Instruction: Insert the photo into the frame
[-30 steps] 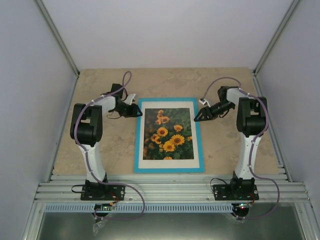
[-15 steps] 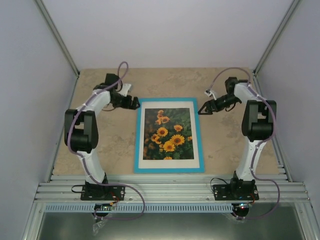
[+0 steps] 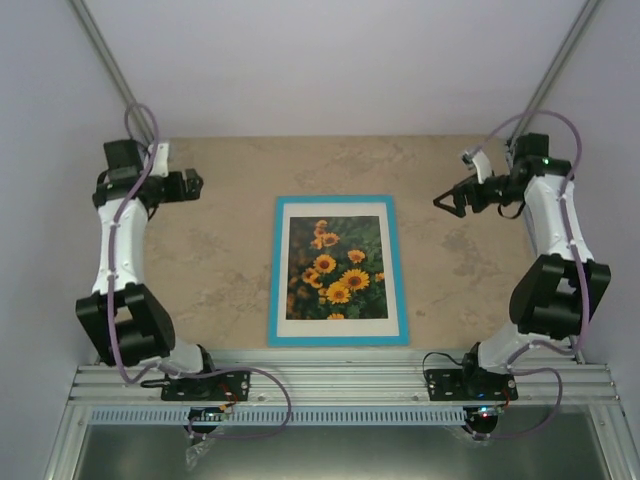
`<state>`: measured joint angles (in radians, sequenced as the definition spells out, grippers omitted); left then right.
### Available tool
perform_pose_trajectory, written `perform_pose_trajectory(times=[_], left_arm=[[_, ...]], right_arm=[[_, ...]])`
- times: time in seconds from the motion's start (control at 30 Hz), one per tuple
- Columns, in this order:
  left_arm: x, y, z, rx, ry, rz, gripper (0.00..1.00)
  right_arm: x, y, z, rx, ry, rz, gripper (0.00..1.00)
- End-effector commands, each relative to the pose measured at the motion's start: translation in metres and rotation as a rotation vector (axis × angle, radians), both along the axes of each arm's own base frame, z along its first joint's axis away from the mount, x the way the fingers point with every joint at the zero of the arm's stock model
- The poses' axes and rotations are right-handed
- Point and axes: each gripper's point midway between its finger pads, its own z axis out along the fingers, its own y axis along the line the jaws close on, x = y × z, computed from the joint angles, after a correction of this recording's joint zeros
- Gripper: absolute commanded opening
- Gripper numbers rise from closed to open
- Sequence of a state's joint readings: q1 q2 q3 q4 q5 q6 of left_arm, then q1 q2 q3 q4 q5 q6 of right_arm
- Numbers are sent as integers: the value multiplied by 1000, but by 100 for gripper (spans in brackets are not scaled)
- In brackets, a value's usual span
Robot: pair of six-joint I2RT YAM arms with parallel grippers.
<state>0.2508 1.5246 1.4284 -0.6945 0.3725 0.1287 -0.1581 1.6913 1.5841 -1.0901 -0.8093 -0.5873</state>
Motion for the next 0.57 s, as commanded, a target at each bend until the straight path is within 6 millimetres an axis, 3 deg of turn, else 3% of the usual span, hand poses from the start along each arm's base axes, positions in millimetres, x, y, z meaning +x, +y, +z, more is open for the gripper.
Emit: perform_pose_trajectory(times=[0.0, 0.17, 0.3, 0.53], left_arm=[[-48, 8, -19, -13, 52, 46, 100], [-91, 1, -58, 2, 125, 58, 99], [-114, -3, -75, 17, 135, 72, 100], [-117, -3, -76, 2, 121, 95, 99]], right_arm=[[-28, -12, -26, 15, 38, -37, 98], [-59, -7, -59, 22, 79, -70, 98], [-77, -4, -73, 29, 94, -90, 98], [-78, -4, -72, 36, 99, -101, 98]])
